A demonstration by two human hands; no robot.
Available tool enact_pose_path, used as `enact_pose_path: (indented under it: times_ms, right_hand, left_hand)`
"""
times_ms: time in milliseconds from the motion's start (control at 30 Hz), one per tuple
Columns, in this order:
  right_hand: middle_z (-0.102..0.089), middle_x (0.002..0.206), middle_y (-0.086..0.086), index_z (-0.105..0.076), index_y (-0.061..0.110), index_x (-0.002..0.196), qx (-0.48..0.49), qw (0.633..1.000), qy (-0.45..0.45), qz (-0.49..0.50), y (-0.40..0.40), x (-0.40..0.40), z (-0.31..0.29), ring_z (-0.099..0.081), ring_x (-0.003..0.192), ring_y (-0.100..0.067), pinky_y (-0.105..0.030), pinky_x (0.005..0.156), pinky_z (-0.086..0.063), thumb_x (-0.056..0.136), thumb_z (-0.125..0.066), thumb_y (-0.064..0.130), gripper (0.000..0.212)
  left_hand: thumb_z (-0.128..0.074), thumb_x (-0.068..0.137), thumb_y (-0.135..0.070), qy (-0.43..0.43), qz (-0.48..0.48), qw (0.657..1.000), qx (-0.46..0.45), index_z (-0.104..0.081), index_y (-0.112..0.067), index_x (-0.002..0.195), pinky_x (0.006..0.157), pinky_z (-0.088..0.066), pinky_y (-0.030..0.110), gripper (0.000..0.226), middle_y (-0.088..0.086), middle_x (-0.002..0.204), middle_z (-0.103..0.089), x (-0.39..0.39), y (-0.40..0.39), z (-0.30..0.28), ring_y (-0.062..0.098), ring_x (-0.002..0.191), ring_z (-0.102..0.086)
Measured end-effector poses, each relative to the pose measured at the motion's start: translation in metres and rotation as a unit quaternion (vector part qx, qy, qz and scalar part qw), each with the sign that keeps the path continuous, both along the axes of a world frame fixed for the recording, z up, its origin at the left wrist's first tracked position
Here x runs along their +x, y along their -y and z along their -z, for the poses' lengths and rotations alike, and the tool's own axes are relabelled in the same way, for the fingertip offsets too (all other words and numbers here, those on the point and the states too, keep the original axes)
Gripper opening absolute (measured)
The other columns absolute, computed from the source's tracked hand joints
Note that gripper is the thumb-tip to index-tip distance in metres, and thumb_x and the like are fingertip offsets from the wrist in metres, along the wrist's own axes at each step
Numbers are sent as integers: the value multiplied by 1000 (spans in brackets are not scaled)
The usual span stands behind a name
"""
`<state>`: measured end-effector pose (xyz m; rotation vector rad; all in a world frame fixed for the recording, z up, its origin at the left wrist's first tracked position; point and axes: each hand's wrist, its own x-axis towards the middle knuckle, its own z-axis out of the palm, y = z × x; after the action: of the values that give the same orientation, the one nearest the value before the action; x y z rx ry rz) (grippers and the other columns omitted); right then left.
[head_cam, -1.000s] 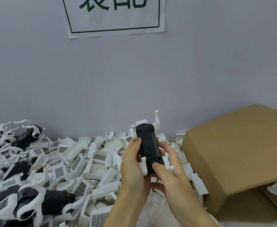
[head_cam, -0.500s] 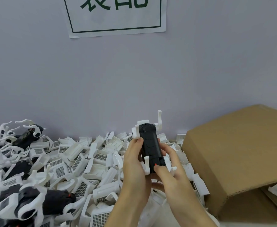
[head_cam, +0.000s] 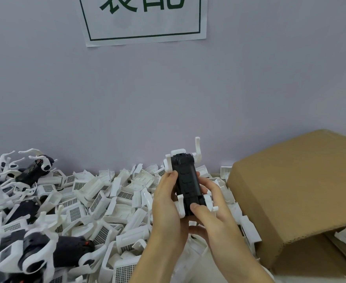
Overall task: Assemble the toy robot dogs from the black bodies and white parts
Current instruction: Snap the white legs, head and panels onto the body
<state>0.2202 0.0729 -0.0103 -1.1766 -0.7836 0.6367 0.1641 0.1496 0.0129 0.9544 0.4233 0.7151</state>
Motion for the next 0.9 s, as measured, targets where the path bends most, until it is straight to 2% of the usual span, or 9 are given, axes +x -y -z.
enact_pose_path:
  times_ms: [67, 167, 267, 333, 400, 533, 633, 767, 900]
  right_hand:
    - [-68, 112, 8, -60, 58, 113, 1, 1000, -1, -12, 1, 0, -1, -72, 85, -15, -31, 72, -59, 85, -55, 16, 50]
    - [-65, 118, 8, -59, 59, 111, -11, 1000, 5, -1, 0, 1, 0, -72, 88, -17, -33, 72, -60, 97, -48, 3, 60]
    - [-67, 115, 11, -57, 61, 107, -26, 999, 10, 23, 0, -1, -2, -69, 91, -35, -45, 76, -60, 98, -45, 1, 63]
    - [-69, 112, 13, -56, 63, 104, -34, 999, 11, 34, 0, -2, -3, -65, 91, -41, -47, 80, -58, 98, -46, 1, 63]
    - [-67, 115, 11, -56, 63, 105, -37, 998, 12, 39, 0, -1, -3, -68, 93, -33, -43, 81, -59, 98, -47, 2, 61]
    - [-68, 120, 8, -57, 63, 106, -34, 999, 6, 19, 1, -2, -2, -71, 100, -22, -50, 92, -59, 101, -52, 14, 50]
    - [-68, 117, 12, -56, 63, 105, -29, 999, 6, 14, 0, 0, -1, -73, 93, -18, -40, 82, -63, 102, -53, 14, 50]
    - [-68, 102, 21, -58, 61, 103, -27, 1000, 2, 3, 0, 5, 3, -74, 89, -14, -31, 71, -61, 100, -49, 3, 59]
    - [-65, 106, 24, -56, 60, 110, -21, 1000, 12, 4, 0, 4, 5, -72, 92, -15, -41, 79, -63, 94, -55, 10, 52]
  left_hand:
    - [-53, 96, -43, 4, -5, 1000, -2, -70, -8, 107, 53, -52, 31, 41, 16, 85, -70, 0, 0, 0, 25, 64, -65]
    - [-53, 96, -42, 8, -5, 1000, -7, -69, -7, 112, 47, -49, 28, 42, 15, 86, -69, 0, 0, -1, 23, 62, -64]
    - [-51, 97, -40, 12, -7, 1000, 4, -69, -6, 115, 49, -48, 29, 42, 14, 82, -69, 1, 1, -1, 22, 60, -64]
    - [-51, 98, -38, 21, -10, 1000, 10, -69, -5, 115, 54, -52, 31, 41, 15, 80, -69, 1, 1, -1, 22, 63, -66]
    - [-50, 98, -38, 22, -6, 1000, 10, -69, -6, 116, 51, -51, 30, 42, 15, 81, -69, 1, 1, -2, 22, 64, -66]
    - [-51, 97, -41, 16, -1, 1000, 7, -70, -7, 115, 50, -52, 29, 43, 16, 81, -69, 0, 0, -1, 22, 64, -67]
    - [-50, 96, -43, 13, 9, 1000, 7, -71, -10, 113, 50, -51, 29, 43, 16, 81, -69, -1, 0, -1, 23, 63, -66]
    - [-50, 97, -41, 14, 8, 1000, 7, -72, -11, 112, 48, -50, 28, 40, 14, 81, -71, 0, 1, 0, 22, 63, -67]
    - [-52, 96, -42, 9, 9, 1000, 4, -71, -8, 112, 49, -50, 29, 42, 17, 84, -70, 0, 0, 1, 25, 66, -66]
